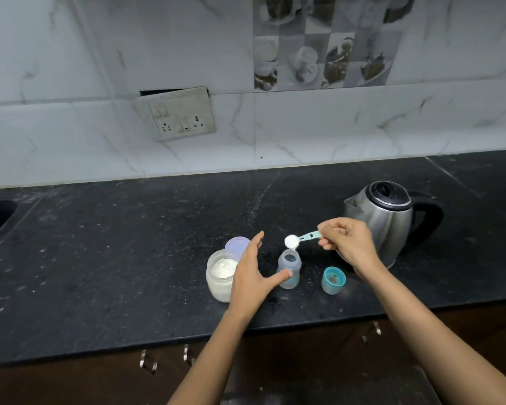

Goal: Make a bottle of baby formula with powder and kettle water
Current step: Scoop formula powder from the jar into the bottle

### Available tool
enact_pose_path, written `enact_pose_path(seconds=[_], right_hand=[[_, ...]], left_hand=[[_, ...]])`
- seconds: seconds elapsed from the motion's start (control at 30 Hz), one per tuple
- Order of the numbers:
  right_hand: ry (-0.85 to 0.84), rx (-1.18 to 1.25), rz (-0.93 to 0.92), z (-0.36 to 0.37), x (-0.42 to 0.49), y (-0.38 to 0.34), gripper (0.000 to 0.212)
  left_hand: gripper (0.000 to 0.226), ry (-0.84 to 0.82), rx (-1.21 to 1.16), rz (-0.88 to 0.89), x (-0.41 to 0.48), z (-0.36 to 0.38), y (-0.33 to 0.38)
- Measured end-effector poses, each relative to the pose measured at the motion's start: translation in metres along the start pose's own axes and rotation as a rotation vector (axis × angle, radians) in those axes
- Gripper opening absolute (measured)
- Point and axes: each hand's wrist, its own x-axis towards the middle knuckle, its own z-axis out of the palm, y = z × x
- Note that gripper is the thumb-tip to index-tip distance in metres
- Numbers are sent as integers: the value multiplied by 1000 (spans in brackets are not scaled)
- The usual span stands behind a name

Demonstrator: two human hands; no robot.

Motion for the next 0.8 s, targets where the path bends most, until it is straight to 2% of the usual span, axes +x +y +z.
enact_pose_path(seconds=[0.23,0.43,0.57,0.67,0.8], right_hand=[[46,-101,1,-1,-7,20,9],[86,-129,-18,4,-11,23,8],[61,-170,-56,7,-12,22,8],[19,-399,-234,9,-14,21,6],[-128,-881,-729,11,-14,19,4]], left_hand=[[98,-82,58,-133,3,30,-22],[93,-123,79,-147,11,41,-30],[81,-115,56,-122,17,45,-30],[60,-95,34,-79,21,47,-30],[49,-101,13,-49,25,46,-32]])
